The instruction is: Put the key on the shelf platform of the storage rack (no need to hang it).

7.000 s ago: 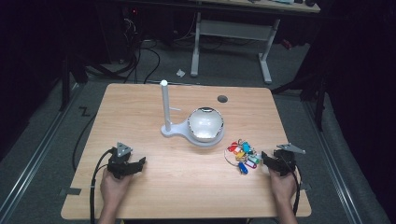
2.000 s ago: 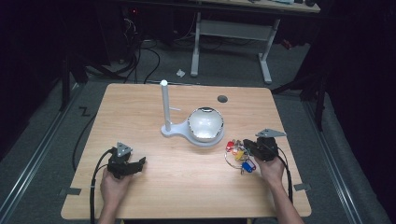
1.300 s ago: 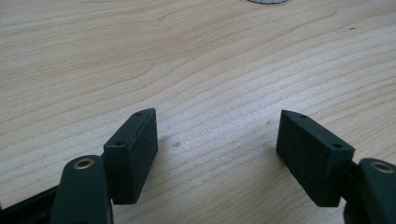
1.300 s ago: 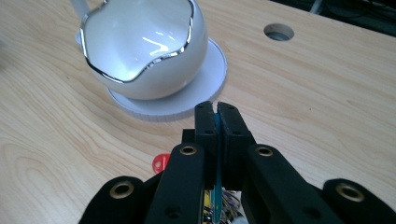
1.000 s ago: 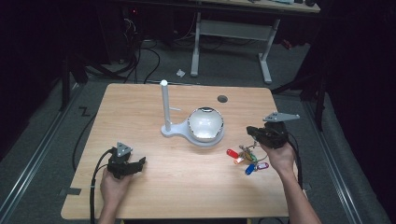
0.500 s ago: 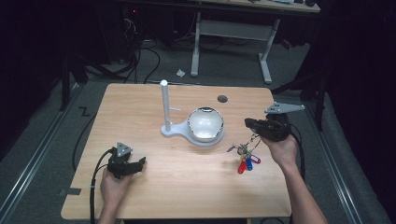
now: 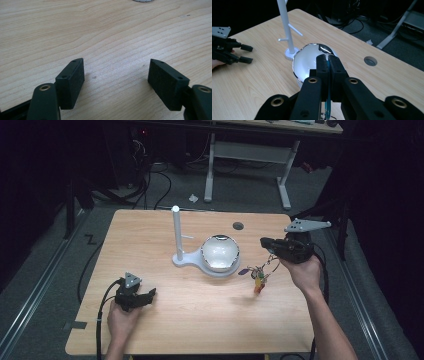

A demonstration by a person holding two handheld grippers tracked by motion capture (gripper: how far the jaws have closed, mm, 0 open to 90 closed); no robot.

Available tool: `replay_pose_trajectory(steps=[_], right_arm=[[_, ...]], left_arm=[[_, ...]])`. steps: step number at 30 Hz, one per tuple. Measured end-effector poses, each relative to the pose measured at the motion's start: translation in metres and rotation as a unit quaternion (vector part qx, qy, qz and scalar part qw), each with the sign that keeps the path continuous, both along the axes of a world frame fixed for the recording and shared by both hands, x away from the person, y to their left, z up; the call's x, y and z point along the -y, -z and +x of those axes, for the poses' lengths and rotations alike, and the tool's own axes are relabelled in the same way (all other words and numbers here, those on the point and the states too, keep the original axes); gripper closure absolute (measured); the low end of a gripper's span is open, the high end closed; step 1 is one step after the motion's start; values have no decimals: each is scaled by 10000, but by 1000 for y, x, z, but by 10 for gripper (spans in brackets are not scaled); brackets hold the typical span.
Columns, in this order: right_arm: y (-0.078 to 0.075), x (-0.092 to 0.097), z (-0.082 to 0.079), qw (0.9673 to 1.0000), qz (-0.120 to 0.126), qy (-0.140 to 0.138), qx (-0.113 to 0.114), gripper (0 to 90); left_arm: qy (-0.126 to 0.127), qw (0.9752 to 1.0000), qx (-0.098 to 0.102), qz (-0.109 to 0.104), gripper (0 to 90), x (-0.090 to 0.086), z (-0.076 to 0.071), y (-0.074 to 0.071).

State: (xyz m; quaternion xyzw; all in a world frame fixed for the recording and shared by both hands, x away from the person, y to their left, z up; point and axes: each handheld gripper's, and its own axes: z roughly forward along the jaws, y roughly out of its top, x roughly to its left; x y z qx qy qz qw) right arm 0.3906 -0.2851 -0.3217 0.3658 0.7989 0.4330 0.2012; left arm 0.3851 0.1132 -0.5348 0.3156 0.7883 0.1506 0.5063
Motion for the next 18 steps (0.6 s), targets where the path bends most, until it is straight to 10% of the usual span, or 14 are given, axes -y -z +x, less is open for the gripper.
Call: replay_pose_trajectory(steps=[18], right_arm=[[-28,-25,10,9993,34,-354,104,884]], left_arm=[[3,10000,-16,-22,297,0,0,0]])
